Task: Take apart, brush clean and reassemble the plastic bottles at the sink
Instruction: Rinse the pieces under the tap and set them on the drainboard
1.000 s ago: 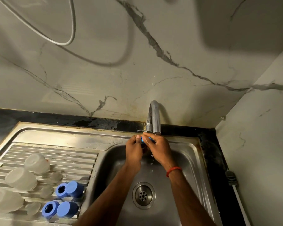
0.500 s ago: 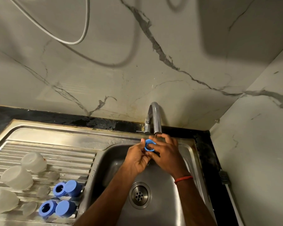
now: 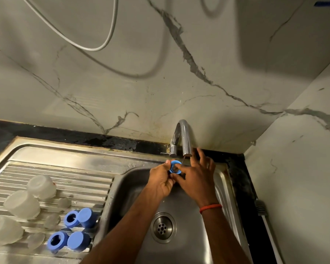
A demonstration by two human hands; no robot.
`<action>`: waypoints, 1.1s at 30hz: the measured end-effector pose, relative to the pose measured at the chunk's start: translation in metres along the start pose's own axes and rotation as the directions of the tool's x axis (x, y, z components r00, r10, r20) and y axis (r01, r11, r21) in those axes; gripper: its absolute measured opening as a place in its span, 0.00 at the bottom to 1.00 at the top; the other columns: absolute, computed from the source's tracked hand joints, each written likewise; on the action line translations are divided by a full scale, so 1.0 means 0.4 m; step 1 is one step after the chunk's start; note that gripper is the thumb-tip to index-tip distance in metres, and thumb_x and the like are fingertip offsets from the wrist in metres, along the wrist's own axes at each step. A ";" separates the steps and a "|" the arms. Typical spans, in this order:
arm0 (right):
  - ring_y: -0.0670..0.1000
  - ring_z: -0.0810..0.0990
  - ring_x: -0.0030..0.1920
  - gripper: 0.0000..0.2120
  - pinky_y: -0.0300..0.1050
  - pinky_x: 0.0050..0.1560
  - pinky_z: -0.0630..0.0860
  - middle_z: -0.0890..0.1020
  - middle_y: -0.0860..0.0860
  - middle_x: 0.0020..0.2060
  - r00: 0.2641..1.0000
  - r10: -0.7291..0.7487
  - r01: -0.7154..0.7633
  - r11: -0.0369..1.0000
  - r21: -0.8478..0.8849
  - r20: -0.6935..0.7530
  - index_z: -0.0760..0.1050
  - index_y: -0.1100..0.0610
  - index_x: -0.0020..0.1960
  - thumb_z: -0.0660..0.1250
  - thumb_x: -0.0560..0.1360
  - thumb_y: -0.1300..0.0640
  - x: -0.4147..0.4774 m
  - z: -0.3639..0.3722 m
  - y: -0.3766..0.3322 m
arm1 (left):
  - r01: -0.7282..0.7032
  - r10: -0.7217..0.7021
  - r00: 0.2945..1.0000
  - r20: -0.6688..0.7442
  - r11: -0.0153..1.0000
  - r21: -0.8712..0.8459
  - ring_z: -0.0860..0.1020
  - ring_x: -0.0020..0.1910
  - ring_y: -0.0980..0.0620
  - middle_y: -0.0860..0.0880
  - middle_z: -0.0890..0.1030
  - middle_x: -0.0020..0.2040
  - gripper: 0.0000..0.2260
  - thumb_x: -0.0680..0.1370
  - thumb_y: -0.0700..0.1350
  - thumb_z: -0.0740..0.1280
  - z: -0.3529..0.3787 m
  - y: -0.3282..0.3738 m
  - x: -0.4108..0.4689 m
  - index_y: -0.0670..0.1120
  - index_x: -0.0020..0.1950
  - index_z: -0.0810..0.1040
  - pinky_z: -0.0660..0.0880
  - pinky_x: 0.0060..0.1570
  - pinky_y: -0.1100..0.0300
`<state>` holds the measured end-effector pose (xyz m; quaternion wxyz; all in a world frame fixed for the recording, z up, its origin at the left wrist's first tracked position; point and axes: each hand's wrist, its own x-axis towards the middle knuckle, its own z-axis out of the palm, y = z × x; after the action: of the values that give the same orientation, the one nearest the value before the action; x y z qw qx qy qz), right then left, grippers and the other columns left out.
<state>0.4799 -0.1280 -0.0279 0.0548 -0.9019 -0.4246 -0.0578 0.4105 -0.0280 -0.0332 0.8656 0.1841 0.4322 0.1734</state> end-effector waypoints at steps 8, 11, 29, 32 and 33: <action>0.57 0.51 0.78 0.22 0.58 0.75 0.54 0.61 0.51 0.78 0.981 0.009 -0.042 0.985 0.167 0.193 0.72 0.41 0.71 0.64 0.78 0.40 0.002 -0.014 -0.016 | -0.059 0.061 0.997 -0.051 0.997 0.042 0.83 0.46 0.43 0.37 0.84 0.50 0.10 0.83 0.43 0.64 -0.018 -0.005 -0.001 0.37 0.53 0.81 0.81 0.49 0.50; 0.56 0.55 0.77 0.22 0.57 0.72 0.57 0.65 0.51 0.77 0.990 -0.014 0.008 0.999 0.041 0.142 0.74 0.44 0.70 0.62 0.79 0.40 -0.006 -0.023 -0.029 | -0.076 0.083 0.994 -0.073 0.993 0.093 0.84 0.45 0.45 0.39 0.85 0.49 0.09 0.83 0.43 0.65 -0.018 0.001 -0.002 0.39 0.52 0.82 0.82 0.41 0.53; 0.55 0.63 0.73 0.24 0.55 0.71 0.63 0.70 0.50 0.73 0.986 -0.004 -0.015 0.994 0.112 0.167 0.74 0.44 0.70 0.67 0.76 0.40 -0.013 -0.021 -0.012 | -0.082 0.085 0.996 -0.031 0.992 0.099 0.83 0.43 0.46 0.39 0.84 0.49 0.10 0.83 0.45 0.65 -0.017 -0.004 -0.047 0.39 0.55 0.81 0.79 0.35 0.58; 0.49 0.75 0.61 0.18 0.48 0.63 0.74 0.81 0.51 0.58 0.990 -0.032 -0.026 0.916 0.400 0.138 0.82 0.51 0.61 0.74 0.73 0.46 -0.021 -0.014 -0.015 | -0.052 0.053 0.998 -0.026 0.998 0.032 0.82 0.41 0.46 0.38 0.83 0.49 0.11 0.83 0.45 0.65 -0.016 -0.003 -0.054 0.37 0.56 0.80 0.79 0.31 0.59; 0.48 0.78 0.58 0.17 0.46 0.62 0.76 0.83 0.51 0.56 0.991 0.003 -0.070 0.856 0.513 0.131 0.83 0.52 0.59 0.76 0.72 0.49 -0.020 -0.013 -0.017 | -0.035 0.035 0.999 -0.008 0.999 -0.012 0.82 0.40 0.46 0.38 0.83 0.49 0.11 0.82 0.45 0.66 -0.015 -0.005 -0.057 0.37 0.56 0.80 0.80 0.31 0.59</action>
<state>0.4694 -0.1308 -0.0236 0.2688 -0.8638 -0.4099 0.1161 0.3928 -0.0391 -0.0220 0.8619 0.1856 0.4311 0.1918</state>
